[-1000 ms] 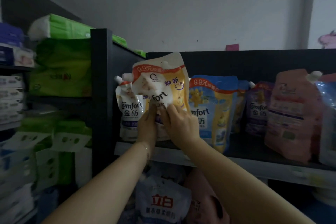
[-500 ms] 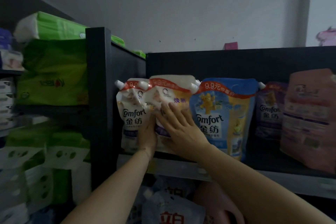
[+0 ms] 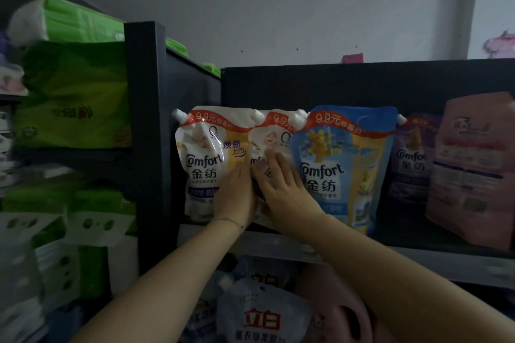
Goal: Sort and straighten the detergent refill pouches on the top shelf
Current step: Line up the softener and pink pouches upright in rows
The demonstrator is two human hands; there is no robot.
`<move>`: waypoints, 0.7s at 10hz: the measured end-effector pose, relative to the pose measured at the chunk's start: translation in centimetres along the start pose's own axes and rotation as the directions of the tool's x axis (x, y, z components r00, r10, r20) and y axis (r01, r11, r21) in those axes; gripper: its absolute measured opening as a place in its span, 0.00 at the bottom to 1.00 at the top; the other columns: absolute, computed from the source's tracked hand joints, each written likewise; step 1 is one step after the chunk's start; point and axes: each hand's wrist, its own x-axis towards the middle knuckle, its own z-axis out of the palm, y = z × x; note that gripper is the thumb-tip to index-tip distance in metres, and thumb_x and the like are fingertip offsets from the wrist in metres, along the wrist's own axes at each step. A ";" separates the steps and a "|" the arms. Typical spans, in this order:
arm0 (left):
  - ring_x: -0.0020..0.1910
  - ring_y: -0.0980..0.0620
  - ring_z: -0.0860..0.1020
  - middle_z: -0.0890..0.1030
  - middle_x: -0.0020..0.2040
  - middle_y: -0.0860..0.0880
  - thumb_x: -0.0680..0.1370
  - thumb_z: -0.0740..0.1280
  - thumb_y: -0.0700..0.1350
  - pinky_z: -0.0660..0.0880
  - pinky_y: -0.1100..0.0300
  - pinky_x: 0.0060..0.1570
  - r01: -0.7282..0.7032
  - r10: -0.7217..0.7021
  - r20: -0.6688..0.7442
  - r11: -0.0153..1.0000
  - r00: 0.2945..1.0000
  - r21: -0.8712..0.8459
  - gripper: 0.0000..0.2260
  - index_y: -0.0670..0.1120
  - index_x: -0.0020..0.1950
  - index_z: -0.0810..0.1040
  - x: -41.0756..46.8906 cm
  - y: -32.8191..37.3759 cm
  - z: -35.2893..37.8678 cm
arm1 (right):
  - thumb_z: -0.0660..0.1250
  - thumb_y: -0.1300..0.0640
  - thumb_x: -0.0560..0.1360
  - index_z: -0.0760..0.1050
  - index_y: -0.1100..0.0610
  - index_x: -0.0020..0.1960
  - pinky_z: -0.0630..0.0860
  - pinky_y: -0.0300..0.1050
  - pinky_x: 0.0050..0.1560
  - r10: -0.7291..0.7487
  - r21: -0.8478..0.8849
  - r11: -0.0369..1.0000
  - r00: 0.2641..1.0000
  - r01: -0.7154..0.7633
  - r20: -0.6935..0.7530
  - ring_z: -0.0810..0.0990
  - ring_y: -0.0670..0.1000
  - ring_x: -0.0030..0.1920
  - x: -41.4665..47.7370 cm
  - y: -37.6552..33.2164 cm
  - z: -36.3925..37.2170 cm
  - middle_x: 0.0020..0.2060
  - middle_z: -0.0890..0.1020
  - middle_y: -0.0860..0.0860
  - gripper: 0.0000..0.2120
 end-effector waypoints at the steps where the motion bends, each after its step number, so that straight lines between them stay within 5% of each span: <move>1: 0.55 0.42 0.76 0.74 0.64 0.44 0.82 0.52 0.49 0.75 0.47 0.54 0.084 -0.089 0.099 0.995 0.991 0.055 0.18 0.54 0.73 0.59 -0.3 -0.1 -0.5 | 0.65 0.53 0.76 0.36 0.51 0.78 0.39 0.62 0.73 -0.055 -0.038 0.998 0.996 0.058 0.069 0.30 0.63 0.74 0.2 -0.1 -0.1 0.74 0.30 0.59 0.44; 2: 0.62 0.39 0.73 0.71 0.67 0.37 0.81 0.57 0.40 0.71 0.48 0.62 0.223 -0.218 0.173 0.975 0.960 -0.009 0.23 0.44 0.76 0.57 -0.7 -0.8 -0.7 | 0.63 0.55 0.78 0.43 0.50 0.79 0.35 0.61 0.72 -0.159 -0.086 0.982 0.982 0.167 0.101 0.30 0.63 0.74 0.8 0.1 0.1 0.74 0.29 0.57 0.38; 3: 0.64 0.38 0.72 0.72 0.66 0.37 0.79 0.61 0.35 0.70 0.50 0.62 0.187 -0.179 0.220 0.982 0.959 -0.015 0.24 0.40 0.74 0.60 -0.8 -1.0 -0.5 | 0.63 0.58 0.77 0.50 0.51 0.78 0.34 0.60 0.72 -0.197 -0.118 0.970 0.973 0.211 0.122 0.29 0.62 0.74 1.5 0.1 0.0 0.74 0.29 0.57 0.34; 4: 0.49 0.49 0.75 0.78 0.56 0.44 0.83 0.55 0.44 0.67 0.59 0.53 0.265 -0.240 0.212 0.959 0.947 -0.100 0.08 0.51 0.50 0.73 0.6 -1.5 0.5 | 0.64 0.60 0.76 0.52 0.50 0.77 0.34 0.58 0.73 -0.197 -0.115 0.971 0.972 0.211 0.126 0.29 0.61 0.74 1.9 0.2 0.4 0.74 0.29 0.55 0.34; 6: 0.49 0.46 0.78 0.78 0.54 0.47 0.80 0.60 0.47 0.77 0.52 0.49 -0.022 -0.023 0.180 0.969 0.983 0.244 0.16 0.51 0.67 0.65 -0.1 -1.2 -1.4 | 0.68 0.54 0.74 0.37 0.50 0.78 0.36 0.51 0.73 -0.152 0.001 0.988 0.977 0.154 0.153 0.33 0.54 0.76 0.9 1.1 -0.5 0.76 0.32 0.51 0.47; 7: 0.50 0.46 0.78 0.77 0.54 0.49 0.78 0.64 0.49 0.74 0.53 0.43 -0.106 0.102 0.028 0.967 0.994 0.233 0.19 0.51 0.67 0.62 -0.6 -1.3 -3.0 | 0.68 0.45 0.73 0.41 0.52 0.79 0.41 0.49 0.74 -0.087 0.190 0.978 0.996 0.087 -0.010 0.44 0.50 0.77 1.1 0.8 -0.6 0.78 0.45 0.50 0.46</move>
